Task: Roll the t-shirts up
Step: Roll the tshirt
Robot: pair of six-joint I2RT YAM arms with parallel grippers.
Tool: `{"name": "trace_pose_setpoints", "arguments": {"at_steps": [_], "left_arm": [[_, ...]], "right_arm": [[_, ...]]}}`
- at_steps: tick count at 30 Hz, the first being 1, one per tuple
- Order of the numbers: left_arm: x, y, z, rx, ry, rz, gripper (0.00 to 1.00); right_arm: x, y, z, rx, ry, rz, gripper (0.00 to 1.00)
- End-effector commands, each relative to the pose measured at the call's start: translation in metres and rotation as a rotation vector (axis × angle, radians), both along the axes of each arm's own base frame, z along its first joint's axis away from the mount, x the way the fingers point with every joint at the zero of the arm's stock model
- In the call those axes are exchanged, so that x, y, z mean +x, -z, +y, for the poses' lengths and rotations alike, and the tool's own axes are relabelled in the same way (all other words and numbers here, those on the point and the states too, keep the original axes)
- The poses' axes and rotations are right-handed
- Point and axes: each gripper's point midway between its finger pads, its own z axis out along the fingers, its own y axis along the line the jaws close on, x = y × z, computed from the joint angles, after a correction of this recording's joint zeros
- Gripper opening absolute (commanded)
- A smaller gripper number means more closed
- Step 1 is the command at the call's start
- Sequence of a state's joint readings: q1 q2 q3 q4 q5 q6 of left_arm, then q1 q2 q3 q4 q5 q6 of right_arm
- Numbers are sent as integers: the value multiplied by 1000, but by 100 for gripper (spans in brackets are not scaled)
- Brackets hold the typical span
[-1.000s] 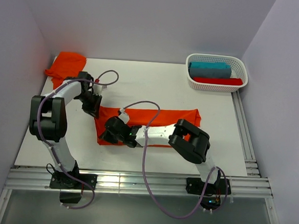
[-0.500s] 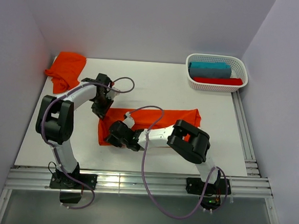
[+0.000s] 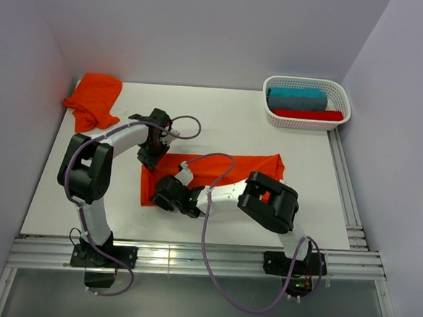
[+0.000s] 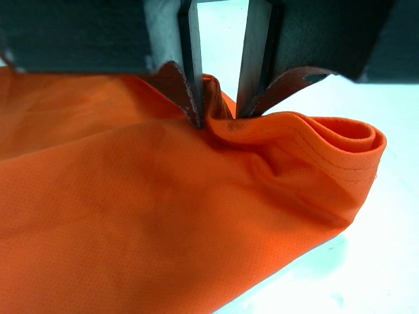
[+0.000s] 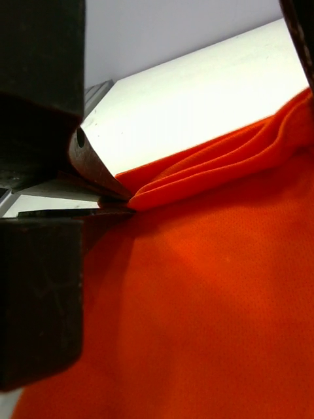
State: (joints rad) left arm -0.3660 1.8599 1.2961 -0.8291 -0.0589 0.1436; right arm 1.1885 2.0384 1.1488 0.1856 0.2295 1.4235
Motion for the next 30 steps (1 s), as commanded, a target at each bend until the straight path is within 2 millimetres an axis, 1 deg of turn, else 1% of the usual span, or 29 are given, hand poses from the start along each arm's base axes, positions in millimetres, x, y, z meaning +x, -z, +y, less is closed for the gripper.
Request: {"name": "trace_pose_setpoints", "arguments": {"at_steps": [1,2,3,4,6,9,11,13,14,15,16,17,20,22,24,25,26,28,30], "left_arm": [[3,2,-1,27,4,-28,33],[2,2,-2,26,7,-26,32],[2,2,-4,26,16,-26,33],[1,2,-5,27,19,-26,34],[0,2,-7,31,35,-32,36],[0,-1,-11,28,53,-37,38],[-2,-1,-13,26,63,-33,39],[-3,-2,-15,24,68,-36,40],[-3,-2,-16,26,78,-38,41],[-5,-1,-16,27,81,-35,41],[-6,0,-17,30,84,-33,41],[-6,0,-18,31,90,-35,41],[-8,0,-20,29,99,-28,41],[-10,0,-22,27,107,-22,42],[-11,-2,-23,24,115,-27,43],[-10,-2,-23,23,116,-30,43],[-11,-2,-24,22,122,-27,43],[-12,-2,-26,13,122,-17,44],[-12,-3,-28,5,125,-17,45]], "right_arm": [[2,-37,1,28,32,-61,14],[5,-43,1,18,44,-84,16],[4,-46,0,8,43,-91,18],[3,-47,-4,-19,46,-92,24],[6,-59,-5,-28,55,-120,30],[7,-64,-8,-62,57,-144,34],[9,-67,-7,-72,56,-156,33],[10,-63,-7,-107,41,-167,32],[13,-69,-2,-109,39,-177,32],[14,-61,-5,-151,38,-174,32],[15,-62,-4,-167,29,-184,32],[18,-70,1,-163,31,-195,32],[20,-72,1,-189,30,-206,33],[22,-75,4,-181,16,-225,32],[24,-70,4,-214,-3,-240,32],[26,-75,9,-212,-4,-247,31],[30,-66,9,-237,-5,-244,30],[34,-61,11,-244,-16,-245,28],[37,-51,14,-234,-21,-234,26]]}}
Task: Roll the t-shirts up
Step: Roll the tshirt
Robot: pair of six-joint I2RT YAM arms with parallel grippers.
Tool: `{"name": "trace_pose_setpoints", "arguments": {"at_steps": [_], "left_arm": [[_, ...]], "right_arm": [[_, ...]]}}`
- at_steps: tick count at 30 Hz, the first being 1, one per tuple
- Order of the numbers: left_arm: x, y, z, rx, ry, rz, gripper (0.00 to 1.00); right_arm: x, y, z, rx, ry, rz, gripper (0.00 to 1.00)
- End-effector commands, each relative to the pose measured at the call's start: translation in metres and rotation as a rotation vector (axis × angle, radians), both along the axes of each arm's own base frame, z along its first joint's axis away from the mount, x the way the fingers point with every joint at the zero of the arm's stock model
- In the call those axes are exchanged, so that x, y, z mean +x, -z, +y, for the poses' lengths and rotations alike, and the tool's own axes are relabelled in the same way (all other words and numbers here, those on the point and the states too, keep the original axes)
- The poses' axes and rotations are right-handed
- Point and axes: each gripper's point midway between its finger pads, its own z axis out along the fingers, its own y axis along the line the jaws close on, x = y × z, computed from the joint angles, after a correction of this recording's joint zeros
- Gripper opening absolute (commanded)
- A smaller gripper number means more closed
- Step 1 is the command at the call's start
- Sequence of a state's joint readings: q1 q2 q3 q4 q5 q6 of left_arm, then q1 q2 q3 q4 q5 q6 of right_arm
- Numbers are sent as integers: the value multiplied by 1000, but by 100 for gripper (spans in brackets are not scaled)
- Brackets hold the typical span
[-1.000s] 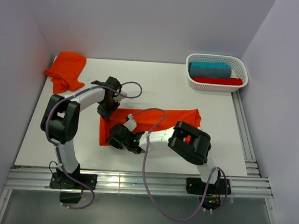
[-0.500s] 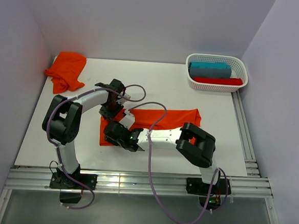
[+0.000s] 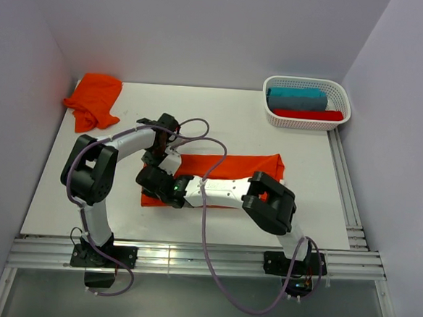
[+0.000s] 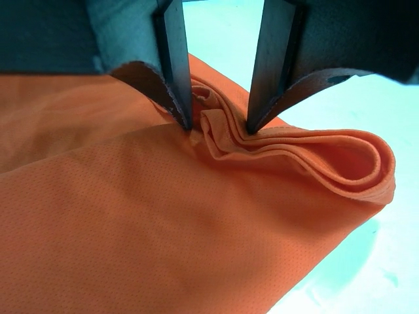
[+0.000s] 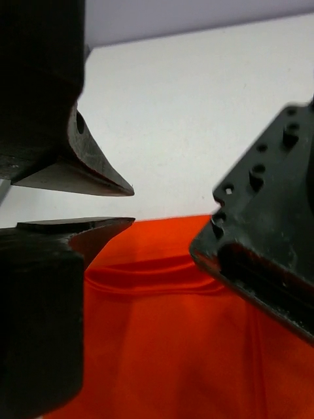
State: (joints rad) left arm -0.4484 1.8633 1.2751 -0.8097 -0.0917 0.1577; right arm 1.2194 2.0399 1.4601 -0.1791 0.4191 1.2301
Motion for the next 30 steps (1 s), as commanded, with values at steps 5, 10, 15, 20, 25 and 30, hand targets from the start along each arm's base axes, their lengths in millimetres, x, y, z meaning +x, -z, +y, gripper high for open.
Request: {"name": "trace_pose_setpoints", "arguments": {"at_steps": [5,10,15,20,25,30], "left_arm": [[-3,-11,-11,-41,45,-8,46],[-1,-17,-17,-67,51,-10,50],[6,-32,-25,-105,54,-35,57],[20,-59,-42,-180,60,-70,64],[37,-86,-51,-242,32,-105,66],[59,-103,-29,-328,-53,-94,66]], "right_arm": [[11,32,-4,-56,7,17,24],[3,45,-9,-60,15,59,21],[-7,52,-11,-76,24,92,16],[-16,56,-12,-66,30,120,8],[-20,57,-12,-57,30,135,4],[-24,63,-13,-48,33,157,4]]}}
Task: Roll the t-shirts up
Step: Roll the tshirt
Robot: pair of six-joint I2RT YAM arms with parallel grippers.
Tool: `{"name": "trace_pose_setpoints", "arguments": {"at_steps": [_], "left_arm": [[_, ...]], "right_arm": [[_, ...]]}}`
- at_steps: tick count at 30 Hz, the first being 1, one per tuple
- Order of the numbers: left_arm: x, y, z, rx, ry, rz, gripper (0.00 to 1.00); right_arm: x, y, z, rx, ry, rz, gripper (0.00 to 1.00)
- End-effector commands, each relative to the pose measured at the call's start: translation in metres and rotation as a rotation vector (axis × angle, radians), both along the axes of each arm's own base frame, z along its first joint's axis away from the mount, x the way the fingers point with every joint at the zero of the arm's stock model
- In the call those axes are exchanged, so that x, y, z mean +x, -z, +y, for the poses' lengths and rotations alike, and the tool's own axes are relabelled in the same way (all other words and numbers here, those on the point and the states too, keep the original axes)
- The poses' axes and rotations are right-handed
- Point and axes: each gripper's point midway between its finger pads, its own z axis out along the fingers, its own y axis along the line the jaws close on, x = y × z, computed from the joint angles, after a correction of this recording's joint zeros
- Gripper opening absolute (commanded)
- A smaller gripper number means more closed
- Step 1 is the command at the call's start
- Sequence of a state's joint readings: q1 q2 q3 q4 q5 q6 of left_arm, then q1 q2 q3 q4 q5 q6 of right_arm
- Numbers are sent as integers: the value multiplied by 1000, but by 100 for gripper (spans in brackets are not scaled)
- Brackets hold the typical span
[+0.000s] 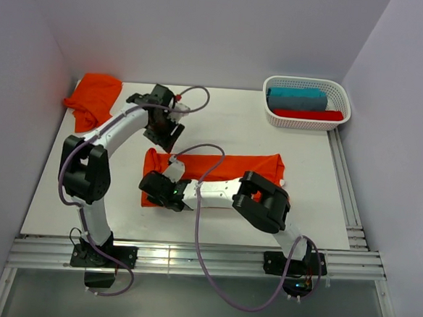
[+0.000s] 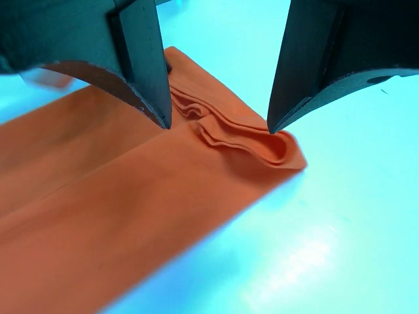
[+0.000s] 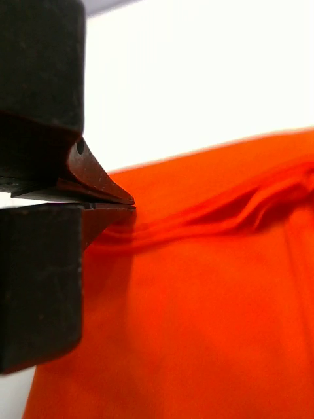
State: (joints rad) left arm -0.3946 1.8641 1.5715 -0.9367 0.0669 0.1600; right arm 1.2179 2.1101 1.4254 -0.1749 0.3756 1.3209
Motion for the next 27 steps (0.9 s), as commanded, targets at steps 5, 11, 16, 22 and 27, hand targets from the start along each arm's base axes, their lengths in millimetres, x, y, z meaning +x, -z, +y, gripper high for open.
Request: {"name": "trace_pose_setpoints", "arguments": {"at_steps": [5,11,16,22,27], "left_arm": [[21,-37,33,-202,-107,27,66],[19,-7,66,-246,-178,107,65],[16,18,74,-299,-219,170,64],[9,46,73,-334,-255,237,64],[9,61,71,-372,-296,267,63]], "right_arm": [[-17,22,-9,-12,5,76,3],[-17,23,-9,4,12,84,1],[-18,23,-11,13,18,88,0],[-20,21,-14,25,23,89,0],[-21,23,-16,40,30,93,0]]}}
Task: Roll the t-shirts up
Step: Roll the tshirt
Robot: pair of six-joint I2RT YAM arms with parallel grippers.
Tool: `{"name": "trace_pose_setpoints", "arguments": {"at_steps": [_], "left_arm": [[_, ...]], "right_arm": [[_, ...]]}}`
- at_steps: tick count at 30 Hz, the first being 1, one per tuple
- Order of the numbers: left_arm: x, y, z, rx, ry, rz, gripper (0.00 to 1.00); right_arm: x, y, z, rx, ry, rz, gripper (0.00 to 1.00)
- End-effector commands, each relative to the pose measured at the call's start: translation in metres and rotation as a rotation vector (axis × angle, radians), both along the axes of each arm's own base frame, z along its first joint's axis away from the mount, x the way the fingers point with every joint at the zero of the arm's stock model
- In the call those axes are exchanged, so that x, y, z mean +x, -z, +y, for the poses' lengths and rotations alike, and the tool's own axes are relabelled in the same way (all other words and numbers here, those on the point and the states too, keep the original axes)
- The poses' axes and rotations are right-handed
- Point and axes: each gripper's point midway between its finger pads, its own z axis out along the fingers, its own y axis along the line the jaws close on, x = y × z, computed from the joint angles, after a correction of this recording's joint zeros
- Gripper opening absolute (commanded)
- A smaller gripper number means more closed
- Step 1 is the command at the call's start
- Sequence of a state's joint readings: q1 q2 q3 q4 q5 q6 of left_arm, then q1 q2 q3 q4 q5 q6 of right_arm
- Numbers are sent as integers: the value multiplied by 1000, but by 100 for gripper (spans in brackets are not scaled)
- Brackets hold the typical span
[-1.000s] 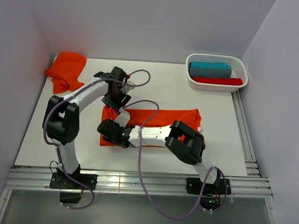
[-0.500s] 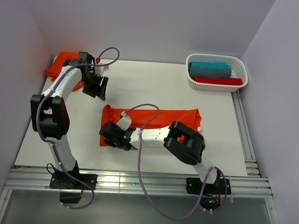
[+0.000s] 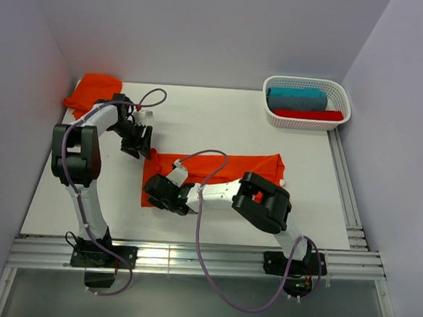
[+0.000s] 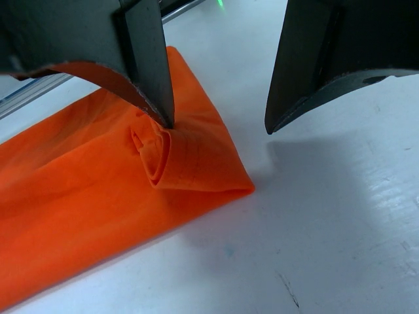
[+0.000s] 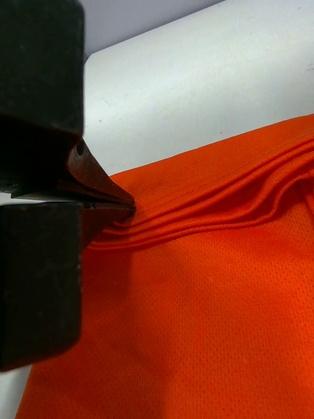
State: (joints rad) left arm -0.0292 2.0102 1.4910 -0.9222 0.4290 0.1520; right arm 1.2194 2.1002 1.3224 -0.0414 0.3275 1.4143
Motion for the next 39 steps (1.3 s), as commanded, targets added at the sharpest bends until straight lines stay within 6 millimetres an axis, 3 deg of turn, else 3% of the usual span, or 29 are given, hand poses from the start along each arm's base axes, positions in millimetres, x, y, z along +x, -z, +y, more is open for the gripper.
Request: {"name": "trace_pose_setpoints", "arguments": {"at_steps": [1,11,22,34,39], "left_arm": [[7,2,-8,-70,-26,-16,63],[7,26,-12,-88,-60,35,58],[-4,25,-24,-31,-18,30,27],[-12,12,-38,64,25,-21,21],[-15,8,-43,83,40,-33,22]], "right_arm": [[-12,12,-18,-63,-9,34,0],[-13,13,-20,-53,0,38,0],[-2,-9,-23,-124,15,-20,1],[5,-61,-5,-266,7,-155,31],[7,-49,-3,-365,-15,-158,40]]}}
